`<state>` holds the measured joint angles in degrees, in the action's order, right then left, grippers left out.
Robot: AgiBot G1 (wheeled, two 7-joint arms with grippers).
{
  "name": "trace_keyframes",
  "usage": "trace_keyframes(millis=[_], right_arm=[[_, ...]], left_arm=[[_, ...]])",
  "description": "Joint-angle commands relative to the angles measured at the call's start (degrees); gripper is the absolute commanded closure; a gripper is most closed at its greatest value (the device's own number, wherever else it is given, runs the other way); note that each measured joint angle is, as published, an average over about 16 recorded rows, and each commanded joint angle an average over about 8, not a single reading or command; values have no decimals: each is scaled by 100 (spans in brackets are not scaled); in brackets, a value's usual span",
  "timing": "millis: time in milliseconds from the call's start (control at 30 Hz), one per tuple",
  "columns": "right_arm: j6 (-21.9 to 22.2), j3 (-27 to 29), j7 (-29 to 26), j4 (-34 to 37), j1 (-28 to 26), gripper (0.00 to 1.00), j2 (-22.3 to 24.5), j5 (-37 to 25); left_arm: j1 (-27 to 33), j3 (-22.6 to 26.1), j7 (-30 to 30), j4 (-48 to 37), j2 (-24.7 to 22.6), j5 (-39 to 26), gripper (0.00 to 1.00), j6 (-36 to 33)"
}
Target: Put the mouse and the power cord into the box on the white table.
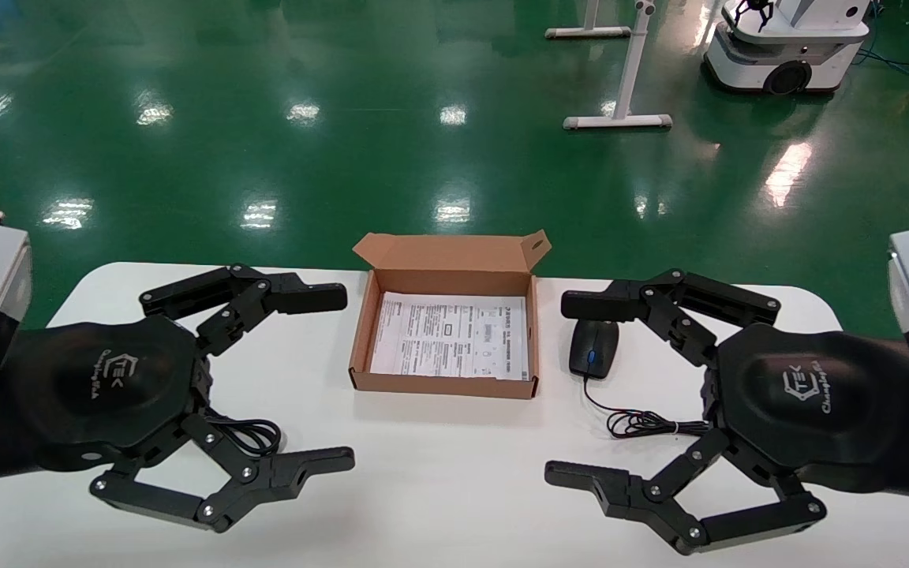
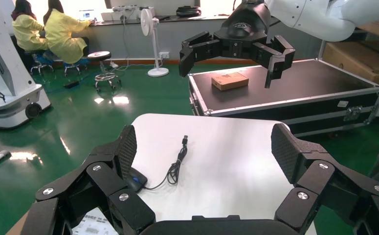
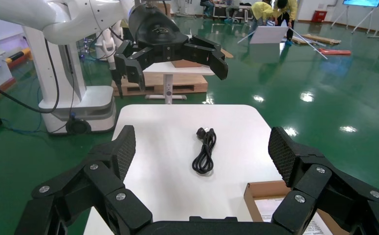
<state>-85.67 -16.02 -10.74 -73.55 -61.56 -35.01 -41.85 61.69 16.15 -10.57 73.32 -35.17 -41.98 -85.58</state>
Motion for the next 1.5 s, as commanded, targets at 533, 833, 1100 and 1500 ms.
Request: trace_keyframes(millis=[533,833,1100,1500], right_arm=[[0,0,0,0,0,0,0,0],[5,-3,11,14,-9,0,-5,-8],[-159,-84,521,311,-190,0,-2,-476],[-394,-942,2927,2413,-1269,0,-352,-2351]], left_arm=[[0,0,0,0,0,0,0,0],[0,2,0,7,4,-7,0,-6],[584,522,12,80,70,-938,0,-400],[2391,2399,471,-544,54,-3229,0,-536]])
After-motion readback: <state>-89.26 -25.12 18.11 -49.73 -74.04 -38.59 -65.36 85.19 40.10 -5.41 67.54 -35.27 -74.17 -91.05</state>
